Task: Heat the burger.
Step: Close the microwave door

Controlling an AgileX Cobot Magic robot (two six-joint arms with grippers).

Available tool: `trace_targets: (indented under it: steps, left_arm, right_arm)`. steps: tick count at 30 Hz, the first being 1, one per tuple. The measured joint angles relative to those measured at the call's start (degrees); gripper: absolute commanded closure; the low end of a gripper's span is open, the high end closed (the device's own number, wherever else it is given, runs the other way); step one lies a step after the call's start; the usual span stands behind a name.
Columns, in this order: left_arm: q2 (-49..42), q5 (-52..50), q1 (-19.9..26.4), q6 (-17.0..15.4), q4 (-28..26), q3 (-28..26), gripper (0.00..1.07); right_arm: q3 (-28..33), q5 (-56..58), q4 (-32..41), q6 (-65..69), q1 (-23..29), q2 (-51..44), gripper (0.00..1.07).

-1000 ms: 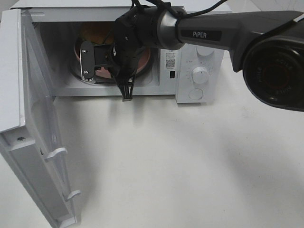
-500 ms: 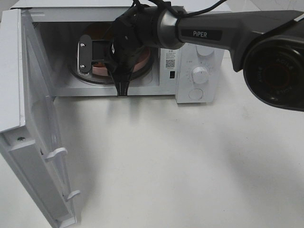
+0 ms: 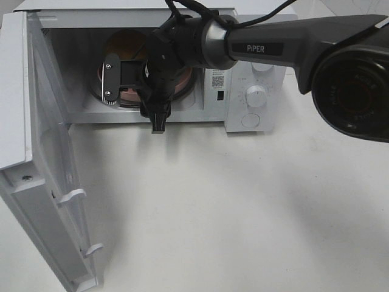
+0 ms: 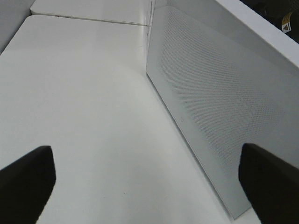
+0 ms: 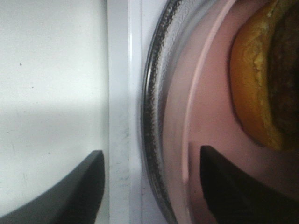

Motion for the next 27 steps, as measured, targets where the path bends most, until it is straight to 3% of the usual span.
trace_targets:
  steps: [1, 4, 10, 18, 20, 27]
  left_arm:
    - [0.00, 0.00, 0.00, 0.00, 0.00, 0.00, 0.07]
    - [0.00, 0.00, 0.00, 0.00, 0.00, 0.00, 0.07]
    - [0.00, 0.00, 0.00, 0.00, 0.00, 0.00, 0.07]
    - [0.00, 0.00, 0.00, 0.00, 0.00, 0.00, 0.07]
    - [0.00, 0.00, 0.00, 0.00, 0.00, 0.00, 0.07]
    - [0.00, 0.00, 0.00, 0.00, 0.00, 0.00, 0.07]
  right_arm:
    - [1.03, -0.86, 0.00, 0.34, 0.00, -0.63, 0.30]
    - [3.44, -4.35, -0.86, 1.49, 0.00, -2.23, 0.24]
    - [8.94, -10.43, -2.18, 2.46, 0.00, -5.27, 0.25]
    - [19.31, -18.85, -8.48, 8.77, 0.00, -10.43, 0.26]
    - [24.35, -21.94, -10.08, 10.83, 0.00, -13.46, 0.26]
    - [32.49, -24.47, -10.89, 13.12, 0.00, -19.65, 0.28]
